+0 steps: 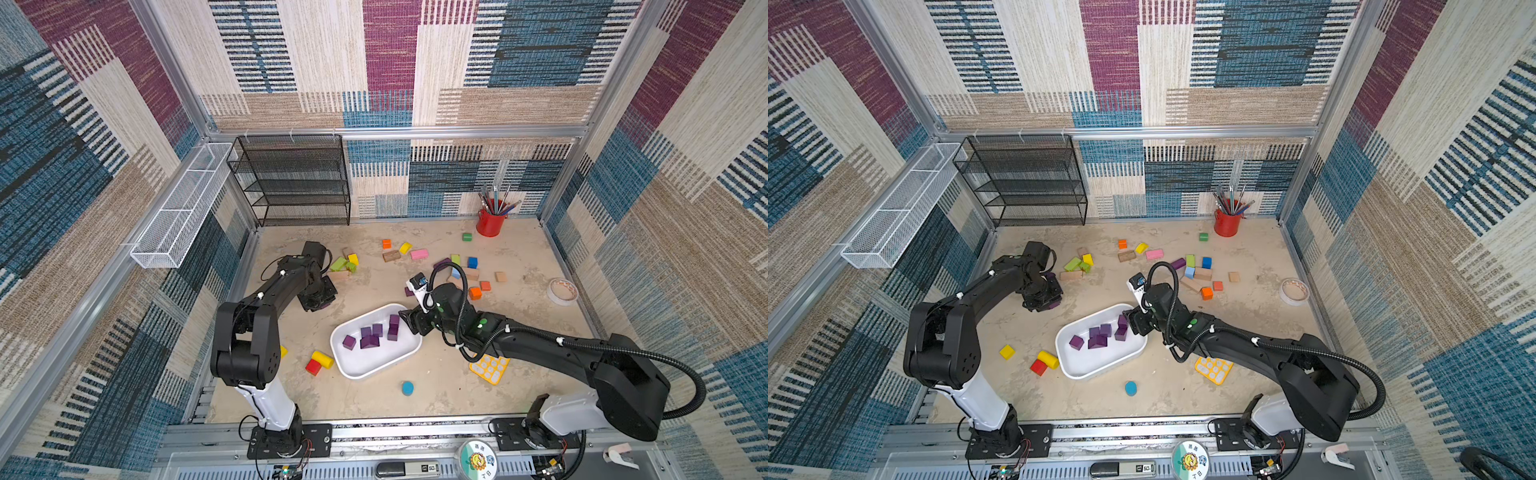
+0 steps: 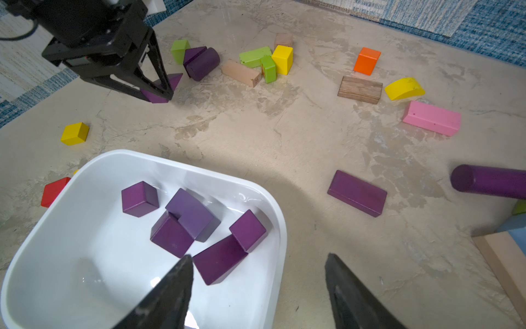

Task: Pick purple bricks into the storage bin
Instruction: Pick up the building block from the center of the board, then place the building block in the storage box.

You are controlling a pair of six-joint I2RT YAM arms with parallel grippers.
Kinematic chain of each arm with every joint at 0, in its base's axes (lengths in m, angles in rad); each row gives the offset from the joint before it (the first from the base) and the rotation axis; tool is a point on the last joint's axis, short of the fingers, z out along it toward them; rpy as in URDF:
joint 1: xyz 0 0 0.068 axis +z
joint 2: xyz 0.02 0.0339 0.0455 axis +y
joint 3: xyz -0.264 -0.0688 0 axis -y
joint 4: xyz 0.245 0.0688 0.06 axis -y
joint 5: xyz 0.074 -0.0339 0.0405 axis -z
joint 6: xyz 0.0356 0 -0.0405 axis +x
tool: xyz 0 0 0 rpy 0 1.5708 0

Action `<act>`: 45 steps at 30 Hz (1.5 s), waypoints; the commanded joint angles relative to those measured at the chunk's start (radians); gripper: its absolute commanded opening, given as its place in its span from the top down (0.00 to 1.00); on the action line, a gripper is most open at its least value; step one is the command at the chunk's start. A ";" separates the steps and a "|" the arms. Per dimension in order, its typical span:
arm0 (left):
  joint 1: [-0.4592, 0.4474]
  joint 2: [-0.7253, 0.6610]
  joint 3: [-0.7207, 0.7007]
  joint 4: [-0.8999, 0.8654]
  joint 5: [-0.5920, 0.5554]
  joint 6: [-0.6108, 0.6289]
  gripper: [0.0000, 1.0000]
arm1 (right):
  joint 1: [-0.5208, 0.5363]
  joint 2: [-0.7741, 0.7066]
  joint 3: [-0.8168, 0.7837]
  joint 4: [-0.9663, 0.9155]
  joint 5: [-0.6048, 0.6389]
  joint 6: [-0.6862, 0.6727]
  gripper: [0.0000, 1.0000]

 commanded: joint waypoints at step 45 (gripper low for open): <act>-0.443 -0.220 -0.023 -0.093 -0.159 0.125 0.70 | -0.153 0.074 0.039 -0.036 0.009 0.216 0.26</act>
